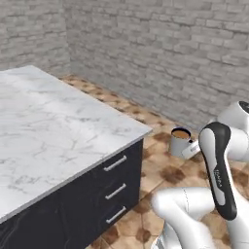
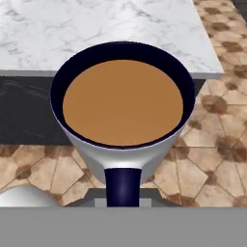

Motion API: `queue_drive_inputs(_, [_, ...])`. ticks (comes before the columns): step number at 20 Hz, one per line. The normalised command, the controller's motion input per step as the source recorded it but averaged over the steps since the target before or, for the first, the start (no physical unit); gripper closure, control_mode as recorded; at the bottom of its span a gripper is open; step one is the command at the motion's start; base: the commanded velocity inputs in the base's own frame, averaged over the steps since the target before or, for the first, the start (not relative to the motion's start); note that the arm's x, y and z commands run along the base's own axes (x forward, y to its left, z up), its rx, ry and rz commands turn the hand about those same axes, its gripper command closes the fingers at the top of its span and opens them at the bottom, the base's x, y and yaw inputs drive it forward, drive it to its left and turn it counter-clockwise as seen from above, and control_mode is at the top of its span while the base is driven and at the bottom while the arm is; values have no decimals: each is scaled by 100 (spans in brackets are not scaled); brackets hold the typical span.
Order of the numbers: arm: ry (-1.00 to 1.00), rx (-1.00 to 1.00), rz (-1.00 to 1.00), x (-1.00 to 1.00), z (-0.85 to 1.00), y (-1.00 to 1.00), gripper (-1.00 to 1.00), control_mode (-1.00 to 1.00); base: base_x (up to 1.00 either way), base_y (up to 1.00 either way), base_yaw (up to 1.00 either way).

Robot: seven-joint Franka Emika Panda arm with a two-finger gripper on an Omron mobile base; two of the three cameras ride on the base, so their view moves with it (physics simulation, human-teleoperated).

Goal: Pick up the brewed coffee from the coffee machine and place it next to the breakfast plate on the dining counter.

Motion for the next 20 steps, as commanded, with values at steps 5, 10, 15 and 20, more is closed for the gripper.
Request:
queue_drive_inputs(5, [0,0,0,0,0,0,100,100,58,-66,66])
queue_drive_inputs(10, [0,0,0,0,0,0,100,100,54,-71,64])
queue_drive_inputs(15, [0,0,0,0,0,0,100,100,39,-100,42])
queue_drive_inputs(20, [0,0,0,0,0,0,100,100,42,-100,28])
